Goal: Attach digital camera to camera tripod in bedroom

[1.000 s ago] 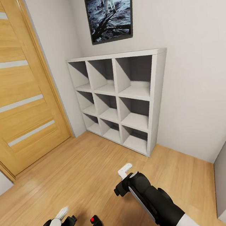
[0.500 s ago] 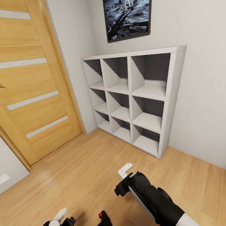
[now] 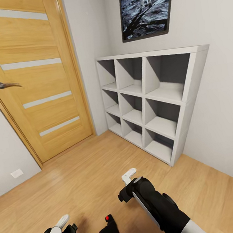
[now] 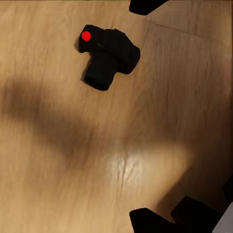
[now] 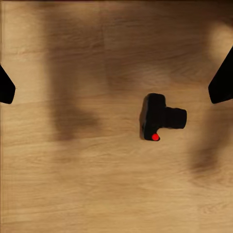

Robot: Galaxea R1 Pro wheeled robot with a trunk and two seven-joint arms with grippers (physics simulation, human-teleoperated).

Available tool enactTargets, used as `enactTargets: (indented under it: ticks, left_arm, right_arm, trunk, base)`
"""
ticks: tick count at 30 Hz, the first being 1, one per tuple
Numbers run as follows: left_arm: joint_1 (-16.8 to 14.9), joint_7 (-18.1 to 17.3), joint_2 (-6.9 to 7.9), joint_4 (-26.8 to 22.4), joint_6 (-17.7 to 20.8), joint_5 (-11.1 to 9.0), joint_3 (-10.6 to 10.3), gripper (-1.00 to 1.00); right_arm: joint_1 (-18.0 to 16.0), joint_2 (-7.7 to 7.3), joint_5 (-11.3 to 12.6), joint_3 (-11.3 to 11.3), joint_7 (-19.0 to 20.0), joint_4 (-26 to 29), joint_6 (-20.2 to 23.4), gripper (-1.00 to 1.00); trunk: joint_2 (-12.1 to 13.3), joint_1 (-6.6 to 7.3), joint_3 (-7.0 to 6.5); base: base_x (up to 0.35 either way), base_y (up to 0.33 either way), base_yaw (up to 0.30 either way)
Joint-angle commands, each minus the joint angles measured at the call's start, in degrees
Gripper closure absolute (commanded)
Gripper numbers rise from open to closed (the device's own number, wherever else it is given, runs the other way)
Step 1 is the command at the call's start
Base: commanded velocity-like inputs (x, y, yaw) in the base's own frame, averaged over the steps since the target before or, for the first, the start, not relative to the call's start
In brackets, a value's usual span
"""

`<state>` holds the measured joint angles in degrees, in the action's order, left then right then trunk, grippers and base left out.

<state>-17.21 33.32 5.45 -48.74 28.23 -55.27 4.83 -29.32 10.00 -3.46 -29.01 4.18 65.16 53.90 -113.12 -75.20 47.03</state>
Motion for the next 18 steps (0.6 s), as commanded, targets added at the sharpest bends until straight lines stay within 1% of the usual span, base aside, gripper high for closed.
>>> enactTargets:
  ticks: [1,10,11,13,15,18]
  left_arm:
    - [0.0,0.5,0.00,-0.1,0.2,-0.5,0.0,-1.00]
    - [0.0,0.5,0.00,-0.1,0.2,-0.4,-0.1,-1.00]
    - [0.3,0.5,0.33,0.2,0.2,-0.3,-0.4,-1.00]
    - [1.0,0.5,0.97,0.6,0.9,-0.9,0.0,-1.00]
    - [1.6,0.5,1.63,0.6,0.9,-1.1,0.0,-1.00]
    - [2.6,0.5,1.74,0.6,0.9,-1.1,0.0,-1.00]
  right_arm:
    - [0.0,0.00,-0.4,0.0,0.4,0.1,0.2,-1.00]
    - [0.0,0.00,-0.4,0.1,0.5,0.3,0.2,-1.00]
    - [-0.3,0.00,-0.3,-0.3,0.6,0.6,-0.1,-1.00]
    - [-1.0,0.00,-0.2,-0.5,0.4,0.9,-0.4,-1.00]
    - [-1.1,0.00,-0.2,-0.5,0.4,0.9,-0.4,-1.00]
    - [-1.1,0.00,-0.2,-0.5,0.4,0.9,-0.4,-1.00]
  trunk:
    - [0.0,0.01,0.06]
    - [0.0,0.01,0.06]
    - [0.0,0.01,0.06]
    - [0.0,0.01,0.06]
    - [0.0,0.01,0.06]
    - [0.0,0.01,0.06]
  base:
    - [0.000,-0.308,0.046]
    - [0.000,-0.327,0.016]
    - [0.000,0.000,0.000]
    - [0.000,0.000,0.000]
    - [0.000,0.000,0.000]
    - [0.000,0.000,0.000]
